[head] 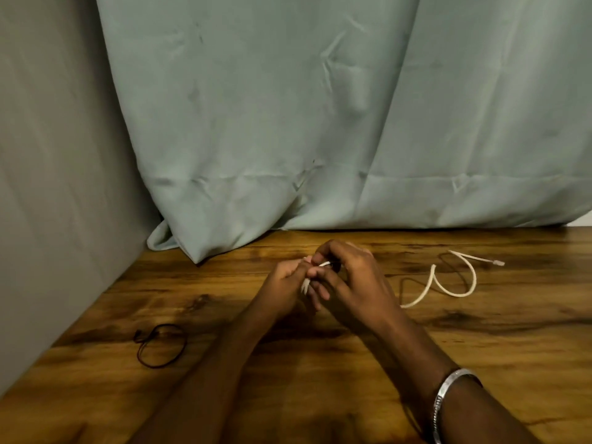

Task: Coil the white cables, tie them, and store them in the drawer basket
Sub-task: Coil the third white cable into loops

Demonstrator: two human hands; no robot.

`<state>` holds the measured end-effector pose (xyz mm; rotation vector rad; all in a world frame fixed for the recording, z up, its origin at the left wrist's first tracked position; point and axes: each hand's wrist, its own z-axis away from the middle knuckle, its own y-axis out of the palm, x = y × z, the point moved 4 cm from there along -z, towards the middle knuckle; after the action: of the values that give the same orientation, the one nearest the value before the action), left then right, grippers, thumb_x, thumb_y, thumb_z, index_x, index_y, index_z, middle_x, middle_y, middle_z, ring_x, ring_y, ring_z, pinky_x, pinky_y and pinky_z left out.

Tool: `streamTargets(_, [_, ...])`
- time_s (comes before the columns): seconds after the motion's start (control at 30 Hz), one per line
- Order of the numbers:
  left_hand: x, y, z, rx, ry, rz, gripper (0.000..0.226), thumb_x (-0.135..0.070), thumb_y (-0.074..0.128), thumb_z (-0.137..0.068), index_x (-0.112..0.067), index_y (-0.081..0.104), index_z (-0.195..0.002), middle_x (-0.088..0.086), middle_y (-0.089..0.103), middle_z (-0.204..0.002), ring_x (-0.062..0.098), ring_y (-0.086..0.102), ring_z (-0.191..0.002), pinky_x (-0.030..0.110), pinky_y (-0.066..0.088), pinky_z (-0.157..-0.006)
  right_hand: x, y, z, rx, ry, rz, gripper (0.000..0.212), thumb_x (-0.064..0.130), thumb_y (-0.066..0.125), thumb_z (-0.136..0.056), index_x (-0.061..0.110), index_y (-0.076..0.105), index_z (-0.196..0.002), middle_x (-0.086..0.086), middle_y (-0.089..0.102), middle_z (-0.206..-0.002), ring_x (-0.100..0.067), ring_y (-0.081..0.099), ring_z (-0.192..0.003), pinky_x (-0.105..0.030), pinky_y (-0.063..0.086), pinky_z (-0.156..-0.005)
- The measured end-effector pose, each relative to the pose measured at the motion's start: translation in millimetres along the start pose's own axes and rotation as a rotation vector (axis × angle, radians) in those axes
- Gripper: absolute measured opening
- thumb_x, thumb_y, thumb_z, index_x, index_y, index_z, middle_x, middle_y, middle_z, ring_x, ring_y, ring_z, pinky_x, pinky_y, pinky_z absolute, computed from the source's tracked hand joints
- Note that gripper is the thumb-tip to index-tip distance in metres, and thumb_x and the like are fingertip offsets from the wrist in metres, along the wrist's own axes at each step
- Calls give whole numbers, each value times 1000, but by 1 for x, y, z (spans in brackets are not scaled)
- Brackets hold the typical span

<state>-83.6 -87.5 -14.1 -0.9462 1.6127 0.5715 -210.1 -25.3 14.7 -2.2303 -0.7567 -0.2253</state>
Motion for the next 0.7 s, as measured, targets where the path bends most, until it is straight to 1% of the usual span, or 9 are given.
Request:
streamTargets(0.1, [-7,6,4,20,-64,123,41,-14,39,-103,-6,63,-72,14,63,-58,21,52,-40,27,42,-48,-3,0,4,-2,103,-167,6,30,67,-98,28,63,-101,12,69,-93,-7,64,-87,-34,53,-76])
streamTargets(0.17, [-8,4,8,36,-97,163,43,-19,45,-100,-9,65,-64,13,61,-56,21,48,-41,26,39,-48,-1,4,5,37,216,-338,3,26,67,-101,24,64,-101,4,72,-89,-7,69,-84,-23,52,-73])
streamTargets(0.2, [-9,3,9,44,-123,186,45,-25,45,-101,-9,65,-63,11,60,-55,21,47,-44,24,37,-46,-1,5,5,33,250,-395,2,25,66,-102,23,65,-100,5,73,-90,-5,70,-85,-19,51,-73])
streamTargets(0.27, [-9,3,11,55,-171,263,45,-32,44,-102,-7,67,-72,8,58,-55,22,46,-52,21,36,-44,-8,6,4,1,295,-477,9,23,63,-103,24,69,-97,9,74,-93,-5,70,-90,-21,52,-77])
streamTargets(0.33, [-12,2,12,56,-185,318,44,-33,42,-103,0,68,-91,6,55,-54,21,46,-54,21,35,-42,-17,9,3,-20,364,-614,14,22,62,-104,21,74,-97,5,76,-93,-10,70,-93,-26,53,-80])
streamTargets(0.37, [-13,3,12,61,-188,334,45,-33,40,-104,2,67,-94,6,54,-54,18,48,-53,21,35,-41,-20,10,4,-29,402,-681,15,22,63,-103,19,76,-98,3,77,-92,-9,70,-90,-24,53,-78])
streamTargets(0.47, [-15,5,16,71,-207,375,50,-34,36,-105,1,69,-96,5,52,-53,15,51,-52,21,34,-42,-24,13,6,-41,467,-805,16,18,65,-101,10,78,-100,1,77,-86,-1,67,-76,-17,49,-68])
streamTargets(0.6, [-14,5,16,72,-213,350,54,-37,37,-104,-10,77,-81,5,54,-54,21,41,-57,26,30,-49,-28,15,7,-71,499,-834,15,15,69,-98,4,78,-96,-1,76,-81,-1,66,-70,-19,49,-66])
streamTargets(0.7, [-13,6,16,62,-228,353,53,-36,38,-104,-9,77,-80,5,53,-54,20,45,-57,23,31,-47,-29,17,9,-74,529,-865,16,14,69,-98,1,77,-97,-3,77,-81,-4,69,-72,-23,50,-67])
